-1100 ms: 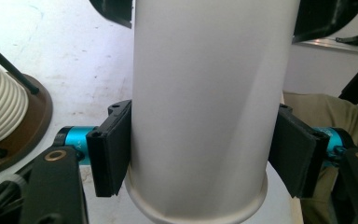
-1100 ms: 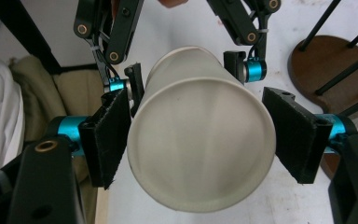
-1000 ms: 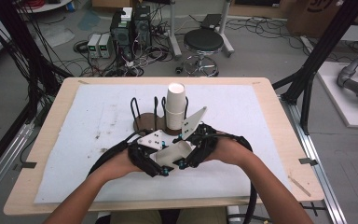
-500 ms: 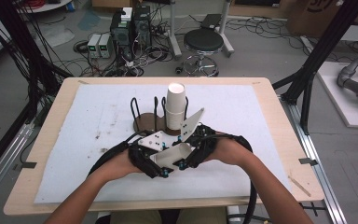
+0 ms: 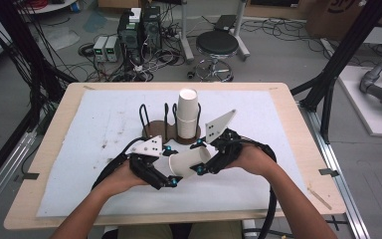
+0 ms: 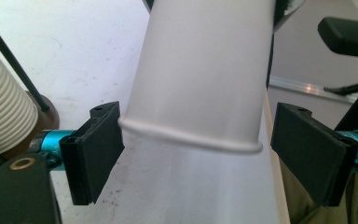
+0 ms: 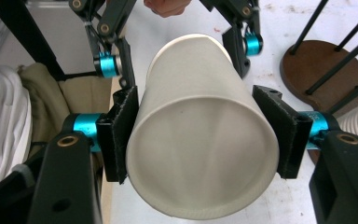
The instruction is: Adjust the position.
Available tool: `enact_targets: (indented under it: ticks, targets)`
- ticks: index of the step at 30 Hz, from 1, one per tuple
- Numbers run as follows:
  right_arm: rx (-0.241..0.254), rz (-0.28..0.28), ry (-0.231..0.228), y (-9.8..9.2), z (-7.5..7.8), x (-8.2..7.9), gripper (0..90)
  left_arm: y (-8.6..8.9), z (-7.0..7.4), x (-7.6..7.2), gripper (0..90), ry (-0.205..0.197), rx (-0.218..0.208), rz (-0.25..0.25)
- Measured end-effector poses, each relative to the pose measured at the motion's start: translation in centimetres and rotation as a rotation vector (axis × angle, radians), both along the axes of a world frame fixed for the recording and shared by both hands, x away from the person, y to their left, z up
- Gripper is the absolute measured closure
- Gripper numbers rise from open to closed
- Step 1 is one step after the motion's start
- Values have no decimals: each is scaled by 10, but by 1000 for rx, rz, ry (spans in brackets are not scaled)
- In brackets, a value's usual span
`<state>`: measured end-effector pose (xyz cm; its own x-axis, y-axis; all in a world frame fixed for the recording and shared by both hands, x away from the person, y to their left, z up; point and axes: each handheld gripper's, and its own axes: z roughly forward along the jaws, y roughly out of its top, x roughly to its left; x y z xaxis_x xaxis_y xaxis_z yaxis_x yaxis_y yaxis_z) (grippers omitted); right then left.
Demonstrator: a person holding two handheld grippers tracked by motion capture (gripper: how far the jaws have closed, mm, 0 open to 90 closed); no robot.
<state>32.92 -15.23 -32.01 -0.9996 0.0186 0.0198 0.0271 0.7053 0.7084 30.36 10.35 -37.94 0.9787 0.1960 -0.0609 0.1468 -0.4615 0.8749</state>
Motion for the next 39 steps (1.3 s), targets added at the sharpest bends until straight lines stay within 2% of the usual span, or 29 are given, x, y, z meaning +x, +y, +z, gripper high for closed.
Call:
enact_targets:
  ticks: [6,13,18,22,23,26,32,39]
  targets:
    - [75,-23,16,-13,-7,1,357,12,-4,-2,168,-1,-77,38]
    - [188,-60,21,-29,-14,-1,357,25,-7,-4,168,6,-205,87]
    - [266,-78,20,-36,-23,-3,357,28,-11,-6,168,6,-264,102]
    - [317,-93,21,-42,-31,-5,356,29,-12,-8,168,4,-290,98]
    - [342,-103,27,-43,-33,-6,356,28,-13,-9,168,3,-295,96]
    - [398,-107,34,-48,-38,-8,356,27,-13,-10,168,4,-313,86]
    - [476,-103,50,-52,-51,-11,357,23,-14,-11,164,11,-352,65]
    - [519,-102,74,-52,-61,-13,357,15,-15,-12,163,17,-366,37]
